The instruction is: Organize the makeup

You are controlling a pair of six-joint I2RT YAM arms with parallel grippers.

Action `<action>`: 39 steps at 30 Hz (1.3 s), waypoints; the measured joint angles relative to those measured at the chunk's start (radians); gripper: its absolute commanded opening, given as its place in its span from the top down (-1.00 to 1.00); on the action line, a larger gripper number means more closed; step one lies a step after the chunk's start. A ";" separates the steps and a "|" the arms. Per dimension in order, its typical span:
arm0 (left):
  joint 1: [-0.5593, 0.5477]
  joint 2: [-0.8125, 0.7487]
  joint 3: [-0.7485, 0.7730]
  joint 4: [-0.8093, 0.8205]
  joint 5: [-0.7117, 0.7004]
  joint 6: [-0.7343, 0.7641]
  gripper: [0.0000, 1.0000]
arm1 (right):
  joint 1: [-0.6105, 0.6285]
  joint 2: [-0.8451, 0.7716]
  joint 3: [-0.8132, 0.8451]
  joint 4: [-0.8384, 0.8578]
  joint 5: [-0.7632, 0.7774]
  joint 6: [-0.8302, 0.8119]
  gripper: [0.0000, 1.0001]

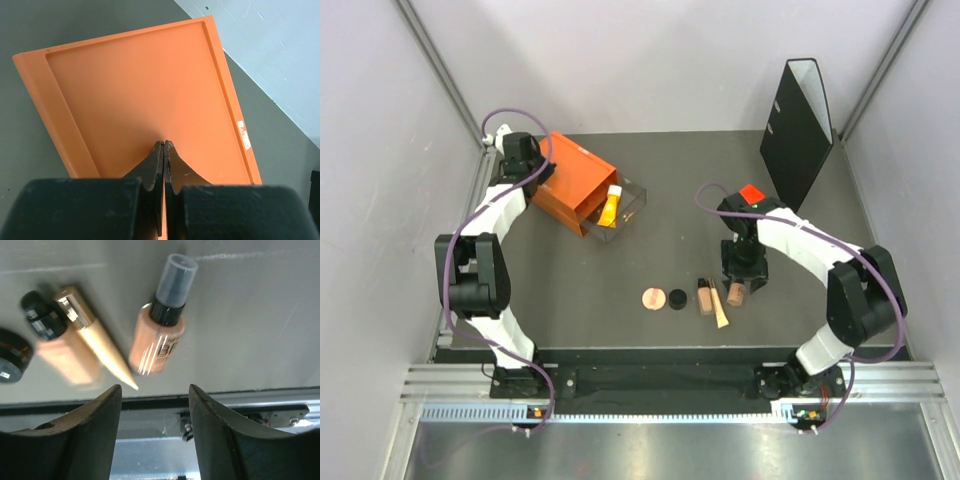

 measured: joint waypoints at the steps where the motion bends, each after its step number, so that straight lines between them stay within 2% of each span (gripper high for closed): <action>1: 0.000 0.000 0.000 0.000 0.000 0.000 1.00 | 0.000 0.000 -0.019 0.012 0.004 0.005 -0.11; 13: 0.000 0.000 0.000 0.000 0.005 0.015 1.00 | 0.000 0.057 -0.119 0.206 0.033 -0.006 -0.07; 14: 0.000 0.000 0.000 0.000 0.005 0.016 1.00 | 0.000 0.063 -0.121 0.219 0.036 -0.012 0.25; 17: 0.000 0.000 0.000 0.000 0.005 0.016 1.00 | 0.000 0.093 -0.118 0.240 0.049 -0.033 0.86; 19: 0.000 0.000 0.000 0.000 0.005 0.016 1.00 | 0.000 0.090 -0.119 0.238 0.054 -0.044 0.99; 25: 0.000 0.000 0.000 0.000 0.003 0.014 1.00 | 0.003 0.097 -0.100 0.241 0.080 -0.087 1.00; 28: 0.000 -0.003 -0.008 0.008 0.003 0.012 1.00 | 0.003 0.122 -0.032 0.249 0.106 -0.127 1.00; 39: 0.000 -0.003 -0.002 0.000 0.003 0.006 1.00 | 0.003 0.264 0.597 0.274 0.023 -0.224 1.00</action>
